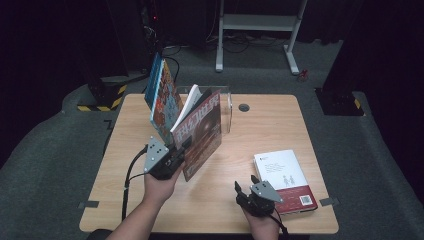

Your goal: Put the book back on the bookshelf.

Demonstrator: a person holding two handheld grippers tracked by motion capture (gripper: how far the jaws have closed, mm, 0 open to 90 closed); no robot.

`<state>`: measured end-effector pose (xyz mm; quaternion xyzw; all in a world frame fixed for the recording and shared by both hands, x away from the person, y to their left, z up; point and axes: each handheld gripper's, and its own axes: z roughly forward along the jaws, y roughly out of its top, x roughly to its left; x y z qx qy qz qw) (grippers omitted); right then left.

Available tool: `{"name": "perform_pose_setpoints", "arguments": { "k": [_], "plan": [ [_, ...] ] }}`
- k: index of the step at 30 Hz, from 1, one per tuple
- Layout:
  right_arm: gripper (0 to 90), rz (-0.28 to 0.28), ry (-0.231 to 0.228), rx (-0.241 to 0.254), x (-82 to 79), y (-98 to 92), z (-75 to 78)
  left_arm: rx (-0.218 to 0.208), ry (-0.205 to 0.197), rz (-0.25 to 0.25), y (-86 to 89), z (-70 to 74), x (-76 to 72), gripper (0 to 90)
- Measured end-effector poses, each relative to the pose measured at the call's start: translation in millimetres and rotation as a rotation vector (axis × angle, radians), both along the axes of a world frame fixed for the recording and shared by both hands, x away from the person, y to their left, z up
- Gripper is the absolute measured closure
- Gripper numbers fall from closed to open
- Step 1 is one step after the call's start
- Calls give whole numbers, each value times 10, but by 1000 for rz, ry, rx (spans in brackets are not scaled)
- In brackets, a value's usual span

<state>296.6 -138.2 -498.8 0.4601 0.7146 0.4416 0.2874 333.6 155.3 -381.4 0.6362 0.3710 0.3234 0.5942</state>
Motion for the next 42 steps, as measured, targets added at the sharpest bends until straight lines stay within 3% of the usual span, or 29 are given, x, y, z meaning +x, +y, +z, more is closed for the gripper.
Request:
{"name": "perform_pose_setpoints", "arguments": {
  "k": [9,17,26,42],
  "plan": [
    [373,5,-9,13,12,-28,23,32,-21,81,60,50,76,841],
    [373,3,-3,14,15,-38,12,41,-14,114,127,32,127,841],
    [374,12,-1,8,13,2,-2,45,-9,129,159,30,169,841],
    [374,10,-13,11,-2,-25,23,53,-7,163,45,85,305,841]
  ]
}}
